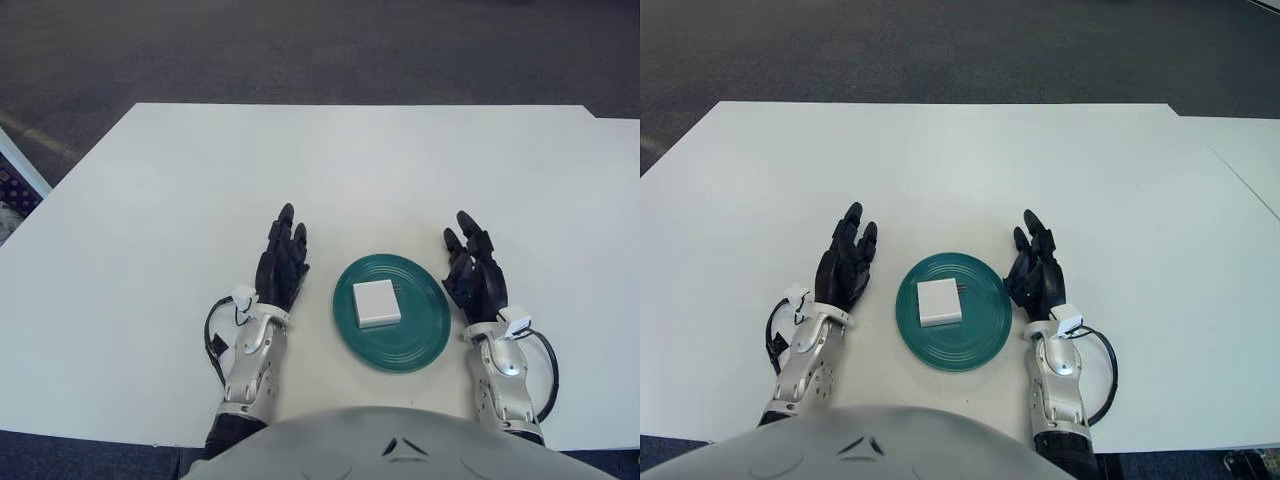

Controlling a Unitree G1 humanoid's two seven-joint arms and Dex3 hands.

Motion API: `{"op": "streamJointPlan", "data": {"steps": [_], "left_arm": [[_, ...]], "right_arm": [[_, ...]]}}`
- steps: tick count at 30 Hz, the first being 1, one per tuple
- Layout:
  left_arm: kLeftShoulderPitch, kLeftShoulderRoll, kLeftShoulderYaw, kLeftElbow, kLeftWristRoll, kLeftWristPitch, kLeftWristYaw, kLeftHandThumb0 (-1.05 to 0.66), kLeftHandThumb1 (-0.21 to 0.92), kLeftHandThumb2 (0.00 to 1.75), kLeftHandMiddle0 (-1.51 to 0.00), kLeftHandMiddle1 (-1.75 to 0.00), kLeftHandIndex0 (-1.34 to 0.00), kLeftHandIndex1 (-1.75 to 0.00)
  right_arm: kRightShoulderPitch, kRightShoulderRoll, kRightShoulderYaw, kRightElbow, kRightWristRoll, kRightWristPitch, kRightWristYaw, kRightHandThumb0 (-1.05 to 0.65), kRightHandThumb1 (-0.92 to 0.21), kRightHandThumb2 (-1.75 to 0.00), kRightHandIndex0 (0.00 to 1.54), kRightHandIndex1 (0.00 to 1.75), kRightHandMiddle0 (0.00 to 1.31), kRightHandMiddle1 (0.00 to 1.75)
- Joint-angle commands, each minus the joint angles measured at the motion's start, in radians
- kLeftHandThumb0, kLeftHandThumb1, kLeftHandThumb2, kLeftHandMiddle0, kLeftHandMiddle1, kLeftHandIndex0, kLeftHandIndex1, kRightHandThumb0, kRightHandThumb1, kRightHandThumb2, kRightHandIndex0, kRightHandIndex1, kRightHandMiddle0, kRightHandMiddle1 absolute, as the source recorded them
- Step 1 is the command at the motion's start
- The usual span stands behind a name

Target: Put the charger into the plate.

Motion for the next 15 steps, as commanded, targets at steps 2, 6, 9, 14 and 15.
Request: {"op": "streamJointPlan", "data": {"steps": [2, 6, 9, 14, 15], "left_arm": [[0.017, -0.075, 0.073, 0.198, -0.043, -0.046, -0.029, -1.04, 0.92, 0.85, 0.0, 0.0, 0.0, -0.14], [0.0, -0.075, 0.089, 0.255, -0.052, -0.084, -0.046, -1.03, 0.92, 0.85, 0.0, 0.0, 0.0, -0.16], [-0.003, -0.084, 0.095, 0.27, -0.05, -0.105, -0.044, -1.02, 0.92, 0.84, 0.0, 0.0, 0.0, -0.18], [-0.001, -0.098, 0.097, 0.301, -0.029, -0.158, -0.037, -1.02, 0.92, 0.85, 0.0, 0.0, 0.0, -0.2], [0.0, -0.1, 0.096, 0.305, -0.025, -0.166, -0.035, -1.02, 0.92, 0.85, 0.0, 0.0, 0.0, -0.2]], "right_arm": [[0.079, 0.007, -0.001, 0.075, 0.002, 0.105, -0.01, -0.93, -0.92, -0.95, 0.23, 0.03, 0.0, 0.45], [0.08, 0.007, -0.003, 0.073, 0.002, 0.102, -0.012, -0.93, -0.92, -0.95, 0.24, 0.03, 0.0, 0.46], [0.082, 0.007, -0.005, 0.072, 0.003, 0.098, -0.011, -0.93, -0.92, -0.95, 0.24, 0.03, 0.0, 0.46], [0.084, 0.003, -0.006, 0.068, 0.012, 0.102, 0.003, -0.92, -0.92, -0.95, 0.22, 0.02, 0.0, 0.44], [0.084, 0.003, -0.006, 0.067, 0.013, 0.103, 0.004, -0.92, -0.92, -0.95, 0.22, 0.01, 0.0, 0.44]]}}
